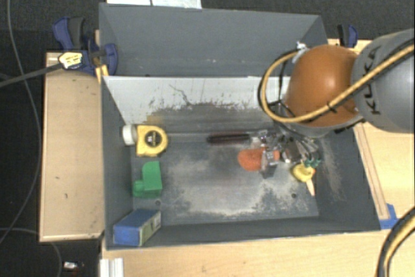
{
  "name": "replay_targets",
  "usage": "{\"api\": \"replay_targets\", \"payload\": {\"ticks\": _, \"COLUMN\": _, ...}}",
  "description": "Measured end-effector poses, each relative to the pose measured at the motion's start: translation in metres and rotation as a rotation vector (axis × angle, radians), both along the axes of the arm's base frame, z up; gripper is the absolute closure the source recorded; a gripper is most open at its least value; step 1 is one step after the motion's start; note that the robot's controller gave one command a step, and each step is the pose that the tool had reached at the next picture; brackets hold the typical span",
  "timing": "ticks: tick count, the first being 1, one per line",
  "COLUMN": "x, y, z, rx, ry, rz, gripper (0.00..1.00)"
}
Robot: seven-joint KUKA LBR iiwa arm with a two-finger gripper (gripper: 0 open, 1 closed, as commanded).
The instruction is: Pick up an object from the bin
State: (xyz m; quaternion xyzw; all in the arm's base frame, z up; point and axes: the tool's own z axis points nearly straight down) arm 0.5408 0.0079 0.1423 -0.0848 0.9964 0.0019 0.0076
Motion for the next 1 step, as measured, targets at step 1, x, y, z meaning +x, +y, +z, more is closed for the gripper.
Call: {"api": "replay_targets", "payload": {"ticks": 1, "x": -0.0123, "y": -0.0238, "z": 0.0894, "rx": 0.0, "ry": 0.006, "rz": 0.001, "gripper": 1.0}}
